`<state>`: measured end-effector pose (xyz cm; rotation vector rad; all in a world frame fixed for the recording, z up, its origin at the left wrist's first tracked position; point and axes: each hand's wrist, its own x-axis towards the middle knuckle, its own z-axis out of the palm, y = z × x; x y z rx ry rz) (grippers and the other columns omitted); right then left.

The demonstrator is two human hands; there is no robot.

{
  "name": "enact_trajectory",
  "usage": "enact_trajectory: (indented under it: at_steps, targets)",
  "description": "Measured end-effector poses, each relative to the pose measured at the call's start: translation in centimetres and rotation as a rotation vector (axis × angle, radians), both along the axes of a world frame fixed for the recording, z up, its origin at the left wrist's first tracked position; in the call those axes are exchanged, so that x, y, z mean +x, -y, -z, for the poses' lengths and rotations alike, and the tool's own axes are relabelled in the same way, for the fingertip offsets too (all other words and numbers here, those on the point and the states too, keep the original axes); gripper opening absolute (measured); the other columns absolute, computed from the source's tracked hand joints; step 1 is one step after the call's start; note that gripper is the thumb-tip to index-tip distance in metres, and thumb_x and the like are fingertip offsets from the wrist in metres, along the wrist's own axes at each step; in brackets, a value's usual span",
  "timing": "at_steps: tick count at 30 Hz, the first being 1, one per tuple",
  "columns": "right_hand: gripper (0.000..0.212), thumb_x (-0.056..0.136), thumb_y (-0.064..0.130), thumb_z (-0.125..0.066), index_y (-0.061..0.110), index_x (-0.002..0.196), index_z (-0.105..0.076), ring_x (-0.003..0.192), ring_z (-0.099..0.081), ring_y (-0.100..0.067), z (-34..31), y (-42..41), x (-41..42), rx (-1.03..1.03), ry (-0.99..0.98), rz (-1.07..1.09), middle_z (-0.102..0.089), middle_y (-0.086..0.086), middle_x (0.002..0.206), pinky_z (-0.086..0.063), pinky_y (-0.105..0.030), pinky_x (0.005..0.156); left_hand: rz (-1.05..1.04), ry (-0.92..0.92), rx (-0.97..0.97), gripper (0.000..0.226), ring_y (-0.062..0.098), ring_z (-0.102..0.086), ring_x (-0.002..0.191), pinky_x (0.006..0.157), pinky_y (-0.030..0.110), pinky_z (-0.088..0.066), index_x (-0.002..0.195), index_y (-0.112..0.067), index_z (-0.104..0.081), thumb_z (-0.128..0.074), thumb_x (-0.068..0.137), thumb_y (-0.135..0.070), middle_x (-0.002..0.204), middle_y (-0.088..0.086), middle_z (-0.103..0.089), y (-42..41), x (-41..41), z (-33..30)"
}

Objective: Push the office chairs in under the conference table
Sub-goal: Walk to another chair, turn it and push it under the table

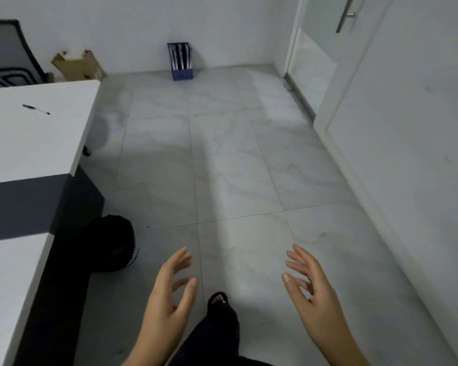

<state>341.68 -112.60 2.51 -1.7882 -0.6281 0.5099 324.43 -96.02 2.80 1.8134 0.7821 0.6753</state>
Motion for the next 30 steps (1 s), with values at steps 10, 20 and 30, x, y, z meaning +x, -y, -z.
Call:
enact_trajectory:
  at_steps: [10,20,30]
  targets:
    - [0.050,0.083,0.012,-0.060,0.042,0.119,-0.043,0.110,-0.052,0.005,-0.3,-16.6,15.0,0.006,-0.026,-0.045,-0.051,0.032,0.120,-0.043,-0.007,0.083,-0.040,-0.022,-0.016,0.046,-0.005,-0.051,0.111,0.082,0.004,-0.042,0.114,-0.064,-0.040,-0.047,0.072,-0.047,0.118,-0.032,-0.052,-15.9,14.0,-0.6]
    - [0.045,0.079,0.027,-0.057,0.037,0.122,-0.044,0.109,-0.053,0.005,-1.5,-33.5,38.5,0.013,0.043,-0.176,-0.051,0.029,0.120,-0.041,-0.004,0.081,-0.216,0.060,-0.018,0.044,-0.004,-0.053,0.109,0.079,0.004,-0.042,0.112,-0.064,-0.040,-0.047,0.074,-0.043,0.116,-0.029,-0.053,-29.4,34.7,-0.1]
    - [0.051,0.084,0.012,-0.058,0.055,0.108,-0.048,0.105,-0.055,0.007,-0.8,-51.6,52.3,-0.020,-0.003,-0.407,-0.055,0.027,0.118,-0.042,-0.003,0.078,-0.521,0.034,-0.070,0.043,-0.005,-0.052,0.109,0.081,0.003,-0.042,0.109,-0.066,-0.041,-0.050,0.081,-0.034,0.114,-0.029,-0.054,-41.8,44.9,-0.2]
